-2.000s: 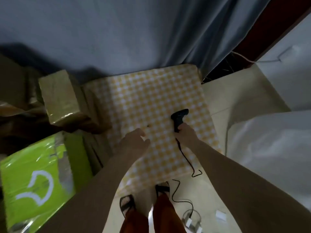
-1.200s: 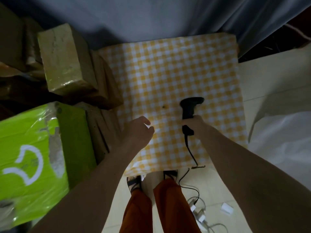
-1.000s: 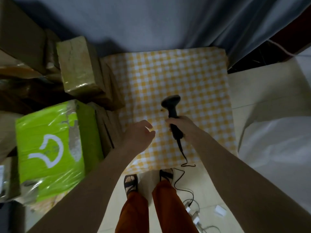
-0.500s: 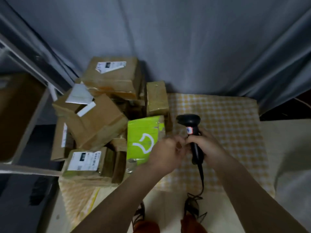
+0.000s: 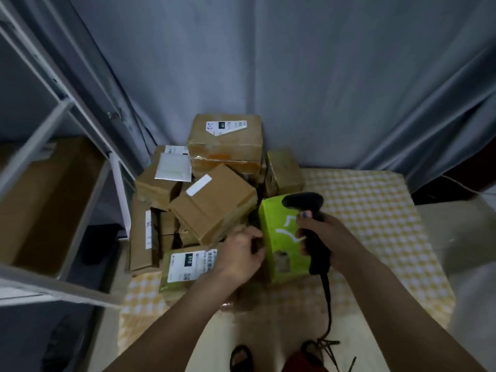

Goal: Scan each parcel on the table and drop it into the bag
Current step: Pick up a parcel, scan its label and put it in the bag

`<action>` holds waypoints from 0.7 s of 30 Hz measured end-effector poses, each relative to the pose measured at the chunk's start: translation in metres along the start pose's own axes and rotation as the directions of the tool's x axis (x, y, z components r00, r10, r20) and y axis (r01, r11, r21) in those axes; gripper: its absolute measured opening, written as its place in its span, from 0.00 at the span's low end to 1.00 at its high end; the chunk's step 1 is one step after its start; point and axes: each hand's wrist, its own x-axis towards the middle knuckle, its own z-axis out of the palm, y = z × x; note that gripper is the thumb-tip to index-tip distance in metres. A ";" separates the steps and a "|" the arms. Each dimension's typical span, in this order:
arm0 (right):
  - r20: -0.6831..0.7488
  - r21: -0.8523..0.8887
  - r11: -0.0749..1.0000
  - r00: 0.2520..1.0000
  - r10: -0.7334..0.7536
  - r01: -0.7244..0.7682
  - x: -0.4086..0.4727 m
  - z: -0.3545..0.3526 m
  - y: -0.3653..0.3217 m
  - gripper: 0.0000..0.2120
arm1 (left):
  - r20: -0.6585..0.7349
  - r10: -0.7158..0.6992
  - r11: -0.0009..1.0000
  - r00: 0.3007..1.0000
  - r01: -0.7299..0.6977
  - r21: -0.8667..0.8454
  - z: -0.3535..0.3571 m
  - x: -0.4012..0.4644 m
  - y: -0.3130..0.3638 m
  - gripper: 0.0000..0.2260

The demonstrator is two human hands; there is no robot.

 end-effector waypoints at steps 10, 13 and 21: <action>0.027 -0.240 0.971 0.999 0.025 -0.018 0.004 0.056 -0.021 0.03 | -0.069 -0.107 0.949 0.992 0.123 0.290 -0.059 0.020 -0.052 0.41; 0.065 -0.197 0.980 0.998 0.010 0.003 0.008 0.078 -0.029 0.04 | -0.031 -0.225 0.918 0.974 0.222 0.328 -0.078 0.038 -0.071 0.53; 0.087 -0.160 0.987 0.995 0.048 -0.033 0.008 0.098 -0.011 0.06 | 0.152 -0.345 0.890 0.926 0.271 0.367 -0.090 0.068 -0.087 0.68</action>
